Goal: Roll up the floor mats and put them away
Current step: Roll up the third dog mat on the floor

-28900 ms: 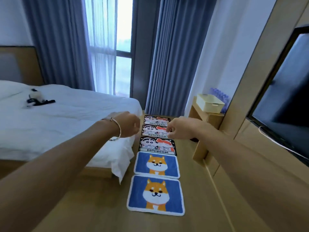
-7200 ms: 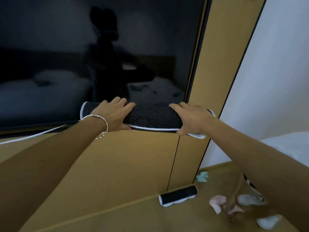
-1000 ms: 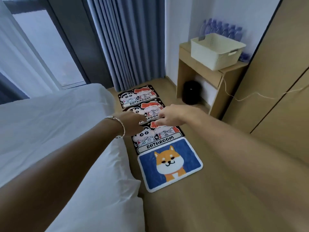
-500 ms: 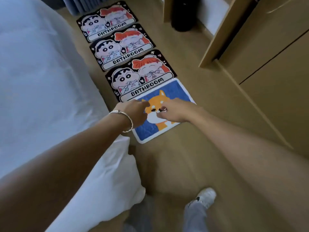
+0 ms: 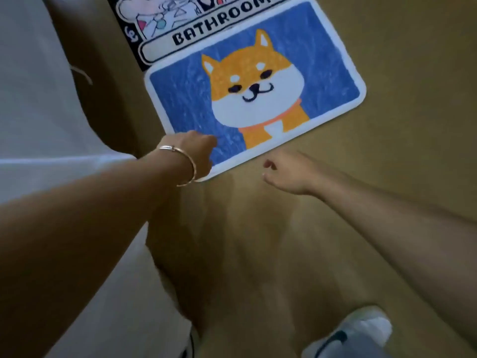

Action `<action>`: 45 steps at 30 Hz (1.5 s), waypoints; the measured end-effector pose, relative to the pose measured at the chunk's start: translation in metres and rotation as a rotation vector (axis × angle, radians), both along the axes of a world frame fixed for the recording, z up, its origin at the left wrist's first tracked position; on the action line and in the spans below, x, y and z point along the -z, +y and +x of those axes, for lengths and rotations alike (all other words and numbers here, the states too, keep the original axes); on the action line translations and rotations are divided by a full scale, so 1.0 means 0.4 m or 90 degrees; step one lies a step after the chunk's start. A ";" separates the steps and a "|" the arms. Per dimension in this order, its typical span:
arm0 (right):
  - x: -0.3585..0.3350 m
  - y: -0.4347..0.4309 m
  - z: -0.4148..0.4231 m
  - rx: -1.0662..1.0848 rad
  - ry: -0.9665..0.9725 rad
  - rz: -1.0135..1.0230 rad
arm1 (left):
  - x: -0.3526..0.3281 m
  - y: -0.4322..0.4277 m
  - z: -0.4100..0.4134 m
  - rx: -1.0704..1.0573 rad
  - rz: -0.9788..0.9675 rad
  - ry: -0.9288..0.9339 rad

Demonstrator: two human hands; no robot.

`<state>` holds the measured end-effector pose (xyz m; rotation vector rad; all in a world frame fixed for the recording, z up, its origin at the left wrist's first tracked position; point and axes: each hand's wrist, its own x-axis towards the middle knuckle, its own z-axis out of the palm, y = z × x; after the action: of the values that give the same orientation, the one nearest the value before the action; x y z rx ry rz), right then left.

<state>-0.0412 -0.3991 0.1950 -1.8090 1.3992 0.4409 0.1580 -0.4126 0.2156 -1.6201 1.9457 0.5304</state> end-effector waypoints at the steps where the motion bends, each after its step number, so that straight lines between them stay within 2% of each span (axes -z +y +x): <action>1: 0.066 0.001 0.004 0.002 0.005 -0.005 | 0.063 0.003 0.007 -0.001 0.000 -0.013; 5: 0.272 0.005 0.040 0.006 -0.010 -0.009 | 0.274 0.026 0.039 -0.022 0.022 -0.045; 11: 0.460 0.004 0.084 -0.059 -0.052 -0.083 | 0.491 0.062 0.100 -0.035 0.019 -0.068; 16: 0.550 -0.033 0.115 -0.091 -0.064 -0.246 | 0.569 0.033 0.116 0.002 -0.008 -0.091; 19: 0.563 -0.074 0.135 -0.118 -0.085 -0.273 | 0.577 0.007 0.116 0.071 -0.053 -0.081; 23: 0.500 -0.130 0.145 -0.208 -0.094 -0.157 | 0.525 -0.009 0.057 0.037 0.045 0.047; 28: 0.411 -0.128 0.072 -0.360 0.086 -0.010 | 0.487 0.037 -0.160 -0.089 0.111 0.291; 32: 0.413 -0.109 -0.092 -0.364 0.235 0.013 | 0.465 0.053 -0.327 -0.091 0.131 0.411; 35: 0.436 -0.084 -0.214 -0.337 0.237 -0.005 | 0.463 0.030 -0.372 -0.083 0.142 0.465; 37: 0.452 -0.063 -0.266 -0.314 0.213 -0.022 | 0.488 0.006 -0.352 -0.048 0.118 0.425; 40: 0.454 -0.036 -0.338 -0.287 0.217 -0.030 | 0.534 -0.018 -0.293 0.059 0.072 0.300; 45: 0.442 -0.008 -0.550 -0.171 0.305 -0.033 | 0.580 -0.008 -0.253 0.217 -0.027 0.122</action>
<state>-0.2613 -0.4024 0.0183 -2.0276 1.4868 1.0421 0.0570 -0.4157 -0.0166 -1.2593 2.3275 0.5225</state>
